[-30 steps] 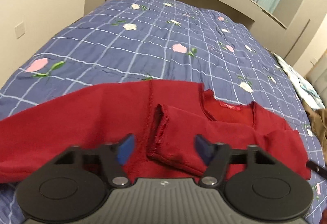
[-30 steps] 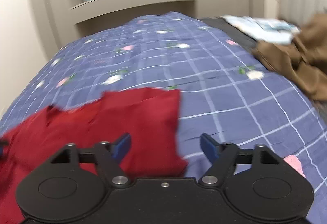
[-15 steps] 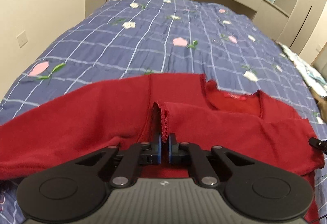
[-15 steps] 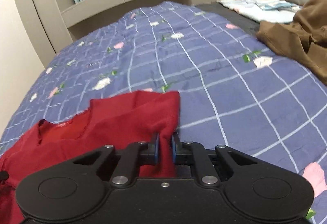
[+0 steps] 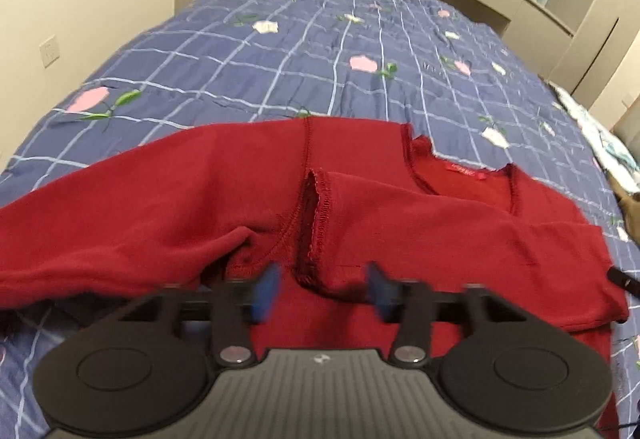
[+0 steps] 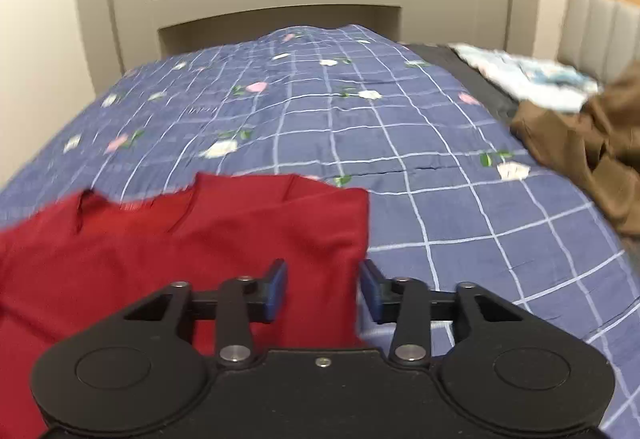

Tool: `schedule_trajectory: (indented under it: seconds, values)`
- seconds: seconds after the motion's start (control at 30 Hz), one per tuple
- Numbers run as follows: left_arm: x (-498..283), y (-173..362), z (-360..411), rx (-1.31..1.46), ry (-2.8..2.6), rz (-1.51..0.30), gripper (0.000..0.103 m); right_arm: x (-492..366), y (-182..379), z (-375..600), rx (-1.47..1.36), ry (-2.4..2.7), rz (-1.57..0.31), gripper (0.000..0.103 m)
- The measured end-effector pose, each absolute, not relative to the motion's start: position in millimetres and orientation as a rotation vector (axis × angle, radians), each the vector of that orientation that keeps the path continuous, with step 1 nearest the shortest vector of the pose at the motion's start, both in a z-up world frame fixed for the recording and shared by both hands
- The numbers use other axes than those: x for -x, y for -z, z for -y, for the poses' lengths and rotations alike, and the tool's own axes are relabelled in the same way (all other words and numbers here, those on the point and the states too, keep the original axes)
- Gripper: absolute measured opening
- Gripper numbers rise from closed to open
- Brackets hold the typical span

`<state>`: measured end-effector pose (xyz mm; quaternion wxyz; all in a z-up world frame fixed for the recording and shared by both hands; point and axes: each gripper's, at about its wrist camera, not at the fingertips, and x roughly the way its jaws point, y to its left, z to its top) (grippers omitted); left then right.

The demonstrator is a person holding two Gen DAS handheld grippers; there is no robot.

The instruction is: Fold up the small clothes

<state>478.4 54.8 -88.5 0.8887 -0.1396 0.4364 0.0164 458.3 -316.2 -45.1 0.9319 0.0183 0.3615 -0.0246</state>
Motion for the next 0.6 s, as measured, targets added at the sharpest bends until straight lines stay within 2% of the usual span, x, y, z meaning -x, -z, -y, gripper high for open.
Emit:
schedule_trajectory:
  seconds: [0.07, 0.13, 0.17, 0.2, 0.23, 0.33, 0.43, 0.6]
  values:
    - [-468, 82, -53, 0.279, -0.038, -0.889, 0.071, -454, 54, 310, 0.028, 0.073, -0.780, 0.052]
    - [-455, 77, -53, 0.285, -0.046, -0.882, 0.087, -452, 62, 310, 0.043, 0.089, -0.818, 0.060]
    - [-447, 75, -55, 0.293, -0.050, -0.876, 0.089, -449, 62, 312, 0.031, 0.094, -0.816, 0.062]
    - [-439, 73, -56, 0.299, -0.053, -0.871, 0.092, -446, 60, 314, 0.024, 0.101, -0.812, 0.068]
    - [-430, 70, -59, 0.301, -0.055, -0.869, 0.094, -441, 55, 313, 0.020, 0.104, -0.799, 0.079]
    - [-404, 67, -72, 0.318, -0.096, -0.861, 0.102, -423, 41, 306, -0.002, 0.063, -0.761, 0.095]
    - [-378, 66, -93, 0.360, -0.150, -0.858, 0.102, -400, 30, 292, -0.028, -0.009, -0.741, 0.102]
    - [-329, 63, -136, 0.399, -0.266, -0.852, 0.102, -369, 20, 251, 0.002, -0.137, -0.707, 0.102]
